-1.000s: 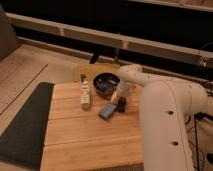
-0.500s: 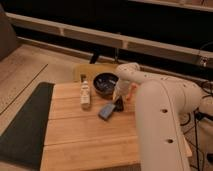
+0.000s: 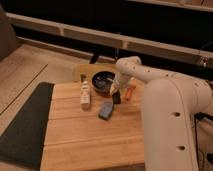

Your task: Place the eraser on the white sponge

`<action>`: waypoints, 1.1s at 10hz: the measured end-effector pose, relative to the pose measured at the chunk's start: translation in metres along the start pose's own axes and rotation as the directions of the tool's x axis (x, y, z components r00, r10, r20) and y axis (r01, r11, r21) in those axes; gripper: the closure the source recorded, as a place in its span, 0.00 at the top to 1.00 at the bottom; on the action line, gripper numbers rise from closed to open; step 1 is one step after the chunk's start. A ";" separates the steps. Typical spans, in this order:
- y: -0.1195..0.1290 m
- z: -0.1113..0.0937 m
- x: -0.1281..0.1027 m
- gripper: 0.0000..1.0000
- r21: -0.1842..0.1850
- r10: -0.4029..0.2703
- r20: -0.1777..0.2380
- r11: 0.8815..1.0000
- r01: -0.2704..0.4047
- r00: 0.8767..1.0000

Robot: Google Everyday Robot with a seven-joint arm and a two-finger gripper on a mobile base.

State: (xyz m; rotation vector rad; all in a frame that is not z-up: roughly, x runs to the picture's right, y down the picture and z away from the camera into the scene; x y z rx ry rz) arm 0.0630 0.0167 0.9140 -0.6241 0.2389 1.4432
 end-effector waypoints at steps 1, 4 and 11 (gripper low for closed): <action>0.013 -0.010 -0.001 0.00 -0.019 -0.026 0.019 0.999 0.026 0.999; 0.059 -0.034 0.008 0.00 -0.085 -0.121 0.057 0.988 0.126 0.991; 0.082 -0.011 0.058 0.00 -0.133 -0.186 -0.032 0.975 0.181 0.982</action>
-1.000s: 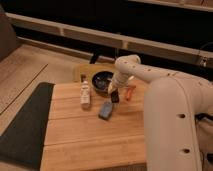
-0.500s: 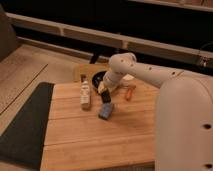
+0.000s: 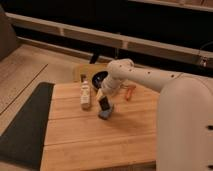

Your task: Place the eraser on the white sponge

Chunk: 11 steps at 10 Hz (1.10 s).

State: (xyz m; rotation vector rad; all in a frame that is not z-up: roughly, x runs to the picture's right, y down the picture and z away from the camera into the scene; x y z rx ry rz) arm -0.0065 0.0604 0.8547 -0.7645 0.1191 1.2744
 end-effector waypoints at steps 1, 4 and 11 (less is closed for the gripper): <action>-0.003 0.005 0.003 0.00 0.007 0.006 -0.014 1.000 -0.006 1.000; -0.021 0.022 0.008 0.02 0.057 0.034 -0.056 0.998 -0.031 0.998; -0.021 0.045 0.006 0.71 0.041 0.069 -0.115 0.997 -0.064 0.991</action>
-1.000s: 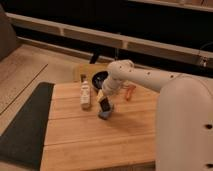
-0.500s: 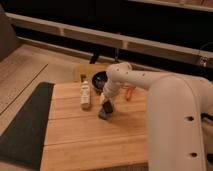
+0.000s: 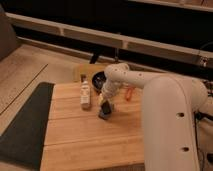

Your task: Place the eraser on the white sponge

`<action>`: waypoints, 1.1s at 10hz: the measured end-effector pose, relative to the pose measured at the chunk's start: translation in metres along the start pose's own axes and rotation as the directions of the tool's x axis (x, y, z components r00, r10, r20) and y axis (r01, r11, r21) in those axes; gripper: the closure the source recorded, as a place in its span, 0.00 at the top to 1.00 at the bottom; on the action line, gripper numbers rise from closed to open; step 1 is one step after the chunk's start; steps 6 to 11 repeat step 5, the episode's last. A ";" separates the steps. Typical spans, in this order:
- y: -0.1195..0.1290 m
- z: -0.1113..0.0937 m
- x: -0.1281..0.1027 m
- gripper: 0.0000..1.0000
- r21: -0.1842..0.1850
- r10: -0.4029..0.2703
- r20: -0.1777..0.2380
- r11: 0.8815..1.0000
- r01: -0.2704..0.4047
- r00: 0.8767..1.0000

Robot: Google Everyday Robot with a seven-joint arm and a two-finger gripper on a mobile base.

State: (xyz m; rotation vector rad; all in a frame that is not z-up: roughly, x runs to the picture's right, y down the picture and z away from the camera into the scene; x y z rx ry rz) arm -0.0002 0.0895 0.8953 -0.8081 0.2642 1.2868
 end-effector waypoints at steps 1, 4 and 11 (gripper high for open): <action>-0.001 0.000 -0.001 0.79 0.002 -0.003 0.000 1.000 0.003 1.000; -0.001 -0.001 -0.001 0.80 0.003 -0.003 0.001 1.000 0.003 1.000; -0.001 -0.001 -0.002 0.80 0.003 -0.003 0.001 1.000 0.003 1.000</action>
